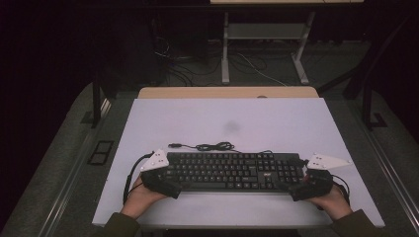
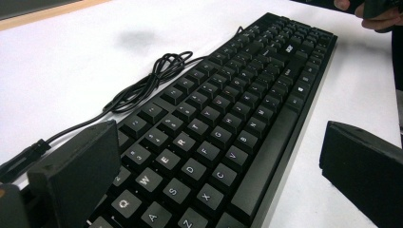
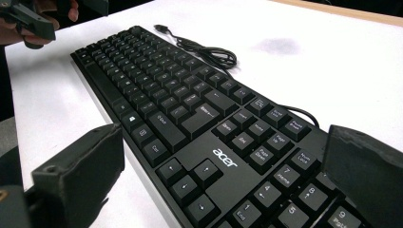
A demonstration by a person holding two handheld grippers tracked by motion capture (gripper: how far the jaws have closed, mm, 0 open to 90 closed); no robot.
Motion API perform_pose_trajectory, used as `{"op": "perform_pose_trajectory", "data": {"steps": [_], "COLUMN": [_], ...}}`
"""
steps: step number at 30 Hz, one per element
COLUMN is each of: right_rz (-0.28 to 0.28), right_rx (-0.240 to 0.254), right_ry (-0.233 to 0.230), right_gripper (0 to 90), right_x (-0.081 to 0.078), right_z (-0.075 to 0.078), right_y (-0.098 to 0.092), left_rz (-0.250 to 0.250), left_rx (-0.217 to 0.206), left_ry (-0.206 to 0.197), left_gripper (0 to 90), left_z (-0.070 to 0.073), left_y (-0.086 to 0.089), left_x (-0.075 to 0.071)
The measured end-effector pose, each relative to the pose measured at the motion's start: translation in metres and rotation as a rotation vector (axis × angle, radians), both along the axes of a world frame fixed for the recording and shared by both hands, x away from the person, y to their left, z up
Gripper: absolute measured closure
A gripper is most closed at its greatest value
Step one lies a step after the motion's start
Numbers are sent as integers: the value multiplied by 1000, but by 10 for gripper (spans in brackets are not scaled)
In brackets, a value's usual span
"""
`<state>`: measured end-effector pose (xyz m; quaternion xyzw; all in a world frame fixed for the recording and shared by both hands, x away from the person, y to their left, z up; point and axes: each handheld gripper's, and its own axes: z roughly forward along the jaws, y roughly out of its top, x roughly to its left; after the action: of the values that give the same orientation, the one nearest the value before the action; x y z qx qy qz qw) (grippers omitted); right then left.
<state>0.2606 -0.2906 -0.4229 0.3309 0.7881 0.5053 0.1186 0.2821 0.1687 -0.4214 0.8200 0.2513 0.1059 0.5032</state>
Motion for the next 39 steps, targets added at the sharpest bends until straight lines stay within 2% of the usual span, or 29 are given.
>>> {"op": "perform_pose_trajectory", "data": {"steps": [11, 17, 20, 30, 33, 39], "right_rz": [7, 9, 10, 23, 26, 36], "right_rx": [10, 32, 27, 40, 62, 63], "right_ry": [9, 29, 34, 27, 27, 26], "right_gripper": [3, 3, 3, 3, 3, 3], "right_x": [3, 5, 4, 7, 9, 12], "right_z": [1, 2, 3, 5, 6, 7], "right_y": [1, 3, 5, 11, 12, 18], "left_rz": [13, 17, 16, 5, 5, -2], "left_rx": [-9, -12, -13, -18, -20, -9], "left_ry": [2, 1, -7, 1, 0, -1], "left_gripper": [0, 0, 0, 0, 0, 0], "left_z": [1, 2, 3, 1, 1, 1], "left_y": [1, 0, -1, -3, -5, -7], "left_x": [0, 1, 3, 5, 6, 5]}}
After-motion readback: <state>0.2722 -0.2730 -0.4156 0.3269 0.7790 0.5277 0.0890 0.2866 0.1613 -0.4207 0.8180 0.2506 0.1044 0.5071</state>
